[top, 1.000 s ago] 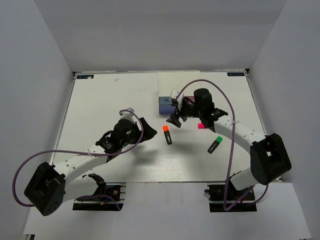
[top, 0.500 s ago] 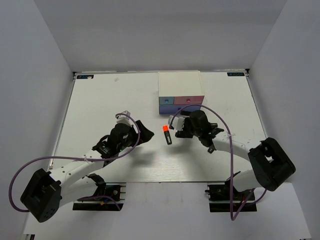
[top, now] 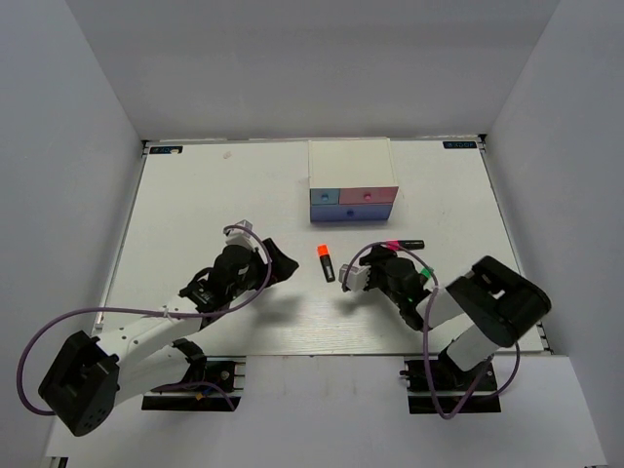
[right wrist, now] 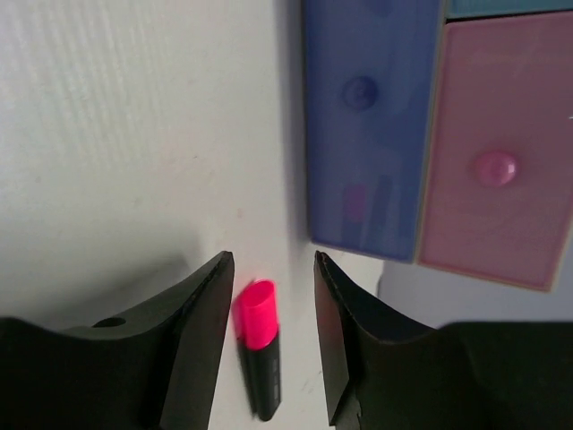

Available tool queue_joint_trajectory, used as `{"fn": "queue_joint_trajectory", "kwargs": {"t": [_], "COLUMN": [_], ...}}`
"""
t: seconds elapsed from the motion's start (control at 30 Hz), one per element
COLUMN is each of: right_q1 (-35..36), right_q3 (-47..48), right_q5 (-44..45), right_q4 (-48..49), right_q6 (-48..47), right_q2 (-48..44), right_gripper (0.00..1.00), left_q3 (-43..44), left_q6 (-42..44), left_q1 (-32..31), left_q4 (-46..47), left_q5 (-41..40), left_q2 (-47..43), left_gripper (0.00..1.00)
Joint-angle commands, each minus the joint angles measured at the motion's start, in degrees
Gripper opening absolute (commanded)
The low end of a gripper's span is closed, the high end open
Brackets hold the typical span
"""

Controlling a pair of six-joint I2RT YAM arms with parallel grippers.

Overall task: Sort the stationery into containers
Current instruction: Open the drawer

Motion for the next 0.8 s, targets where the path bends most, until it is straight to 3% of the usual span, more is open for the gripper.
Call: {"fn": "queue_joint_trajectory", "kwargs": {"t": [0.0, 0.17, 0.23, 0.37, 0.47, 0.77], "right_q1": [0.6, 1.3, 1.4, 1.6, 1.8, 1.8], "right_q3": [0.5, 1.3, 3.2, 7.0, 10.5, 16.5], "right_q5": [2.1, 3.0, 3.3, 4.0, 5.3, 4.0], "right_q4": [24.8, 46.3, 50.8, 48.7, 42.4, 46.3], "right_q6": [-6.1, -13.1, -15.2, -14.1, -12.0, -13.0], "right_q2": [4.9, 20.0, 25.5, 26.9, 25.3, 30.3], "right_gripper": [0.47, 0.47, 0.44, 0.44, 0.52, 0.58], "left_q3": [-1.4, -2.0, -2.0, -2.0, -2.6, -2.4], "left_q6": [-0.6, -1.1, -1.1, -1.1, -1.1, -0.6], "left_q1": [0.2, 0.2, 0.2, 0.2, 0.2, 0.2], "left_q4": [0.9, 0.9, 0.9, 0.9, 1.5, 2.7], "left_q5": [-1.2, -1.7, -2.2, -2.2, -2.7, -2.7], "left_q2": [-2.8, -2.8, -2.8, -2.8, -2.8, -0.9], "left_gripper": [1.0, 1.0, 1.0, 1.0, 1.0, 1.0]}}
